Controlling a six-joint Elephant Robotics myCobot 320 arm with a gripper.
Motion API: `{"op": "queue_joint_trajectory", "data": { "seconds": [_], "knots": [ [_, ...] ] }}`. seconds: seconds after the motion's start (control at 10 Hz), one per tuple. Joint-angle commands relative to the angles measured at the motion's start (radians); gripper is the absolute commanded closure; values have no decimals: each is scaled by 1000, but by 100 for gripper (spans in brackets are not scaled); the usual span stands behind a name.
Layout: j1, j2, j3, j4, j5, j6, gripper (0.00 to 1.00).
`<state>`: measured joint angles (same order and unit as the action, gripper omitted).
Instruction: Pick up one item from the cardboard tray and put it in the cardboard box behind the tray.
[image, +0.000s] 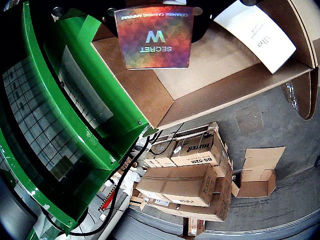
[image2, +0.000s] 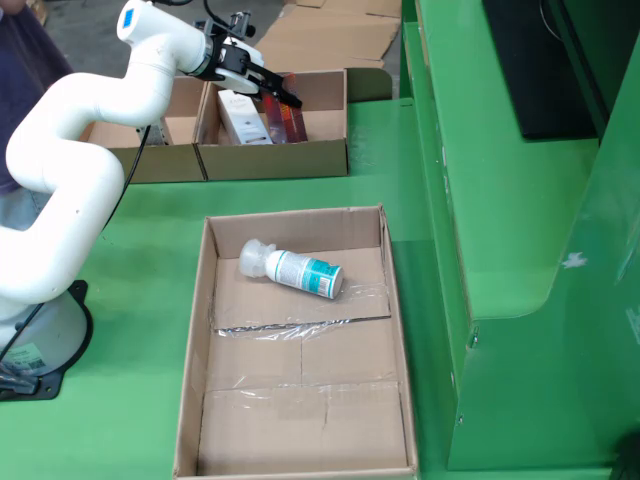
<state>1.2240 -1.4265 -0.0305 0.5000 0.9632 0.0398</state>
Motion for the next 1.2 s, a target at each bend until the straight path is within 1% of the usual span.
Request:
{"op": "queue_joint_trajectory", "data": {
  "seconds": [0.0,0.8,1.1],
  "knots": [
    [-7,27,31,12,-10,-1,80],
    [-7,27,31,12,-10,-7,0],
    [-7,27,31,12,-10,-7,0]
  ]
}}
